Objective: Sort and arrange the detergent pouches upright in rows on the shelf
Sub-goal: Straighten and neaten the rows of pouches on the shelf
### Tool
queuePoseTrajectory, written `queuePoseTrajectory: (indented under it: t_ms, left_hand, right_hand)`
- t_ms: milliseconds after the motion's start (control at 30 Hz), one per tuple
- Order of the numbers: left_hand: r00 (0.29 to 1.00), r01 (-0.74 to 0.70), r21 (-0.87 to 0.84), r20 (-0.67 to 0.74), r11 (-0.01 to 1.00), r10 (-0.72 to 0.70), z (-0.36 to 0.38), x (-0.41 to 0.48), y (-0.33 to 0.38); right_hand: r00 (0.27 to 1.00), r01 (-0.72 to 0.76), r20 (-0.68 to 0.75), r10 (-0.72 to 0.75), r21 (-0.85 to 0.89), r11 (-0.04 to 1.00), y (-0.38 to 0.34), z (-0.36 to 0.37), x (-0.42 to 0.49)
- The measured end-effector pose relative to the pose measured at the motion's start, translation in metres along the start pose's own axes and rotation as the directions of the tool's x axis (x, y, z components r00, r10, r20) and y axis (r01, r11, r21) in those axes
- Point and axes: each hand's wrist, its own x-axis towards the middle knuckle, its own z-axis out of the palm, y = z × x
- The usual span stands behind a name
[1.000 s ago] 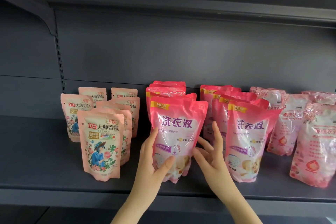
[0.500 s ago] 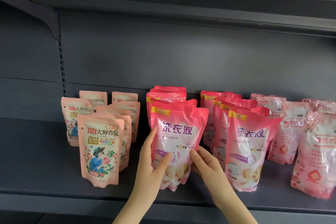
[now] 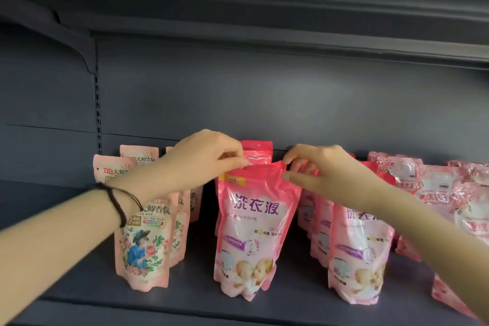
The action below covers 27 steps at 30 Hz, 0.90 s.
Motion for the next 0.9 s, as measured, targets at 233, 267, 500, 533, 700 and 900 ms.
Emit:
queuePoseTrajectory:
  t_ms: [233, 267, 500, 533, 700, 900]
  left_hand:
    - [0.963, -0.120, 0.399, 0.269, 0.909, 0.009, -0.026, 0.045, -0.024]
    - [0.952, -0.151, 0.453, 0.305, 0.879, 0.007, -0.026, 0.051, -0.029]
    - [0.900, -0.140, 0.410, 0.432, 0.901, -0.057, -0.004, 0.085, -0.072]
    - [0.897, -0.119, 0.365, 0.439, 0.923, -0.058, 0.000, 0.088, -0.078]
    - [0.896, -0.048, 0.145, 0.443, 0.988, -0.021, 0.026, 0.099, -0.098]
    - [0.914, -0.056, 0.146, 0.407, 0.988, -0.008, 0.038, 0.109, -0.104]
  right_hand:
    - [0.940, 0.162, 0.335, -0.072, -0.250, 0.955, 0.013, -0.024, 0.073]
    - [0.925, 0.187, 0.375, -0.067, -0.293, 0.938, 0.016, -0.023, 0.083]
    - [0.893, 0.193, 0.449, -0.040, -0.302, 0.934, 0.034, 0.006, 0.140]
    - [0.885, 0.189, 0.464, -0.031, -0.298, 0.936, 0.037, 0.012, 0.146]
    - [0.846, 0.169, 0.534, -0.005, -0.259, 0.951, 0.047, 0.042, 0.161]
    - [0.852, 0.141, 0.524, -0.002, -0.227, 0.964, 0.052, 0.040, 0.166]
